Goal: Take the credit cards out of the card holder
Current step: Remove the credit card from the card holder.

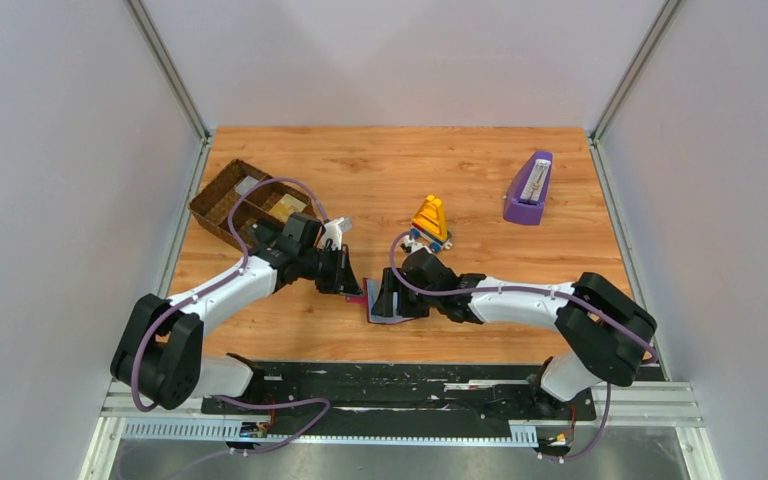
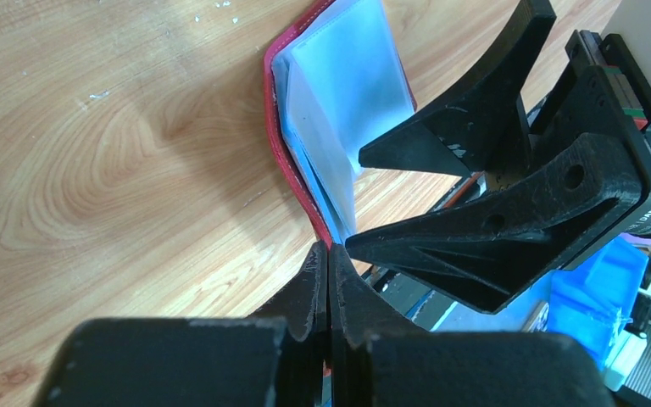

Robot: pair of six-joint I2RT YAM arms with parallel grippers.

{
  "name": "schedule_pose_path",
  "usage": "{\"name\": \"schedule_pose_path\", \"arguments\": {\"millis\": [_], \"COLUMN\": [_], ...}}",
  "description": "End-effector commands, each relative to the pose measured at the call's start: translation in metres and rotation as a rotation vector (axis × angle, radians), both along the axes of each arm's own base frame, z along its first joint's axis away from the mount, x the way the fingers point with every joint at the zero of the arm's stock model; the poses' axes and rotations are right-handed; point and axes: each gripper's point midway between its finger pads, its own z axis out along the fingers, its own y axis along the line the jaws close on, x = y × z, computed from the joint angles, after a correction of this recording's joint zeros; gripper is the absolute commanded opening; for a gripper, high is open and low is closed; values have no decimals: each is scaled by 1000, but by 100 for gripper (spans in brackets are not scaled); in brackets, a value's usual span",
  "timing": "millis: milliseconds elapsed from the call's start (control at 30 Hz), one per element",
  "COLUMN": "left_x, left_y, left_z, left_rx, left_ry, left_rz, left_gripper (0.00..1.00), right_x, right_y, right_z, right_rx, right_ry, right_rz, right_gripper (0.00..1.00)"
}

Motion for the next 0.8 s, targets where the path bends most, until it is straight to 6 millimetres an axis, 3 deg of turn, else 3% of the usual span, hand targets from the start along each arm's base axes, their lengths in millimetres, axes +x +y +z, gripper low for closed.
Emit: {"name": "schedule_pose_path", "arguments": {"millis": [0,400,600,767], "left_x": [8,6,3,1], "left_y": [-5,6,8,17], "left_z": [12,-2,-7,-16], "left_rx": [-14,79,96,153], "left_ry": [-50,-38,-26,-18], "left_rz": [-19,-49,-69,-74], "left_gripper": [0,0,0,0], "right_x": [16,30,39,45], "right_y": [3,-27,-36,-54], "right_z": [9,20,26,22], "right_rx": [-23,-91,-116,-163], "right_ry": [-66,-161,-205,-184], "right_rz": [-36,-149,-165,-215], "right_gripper": [63,49,46,43]}}
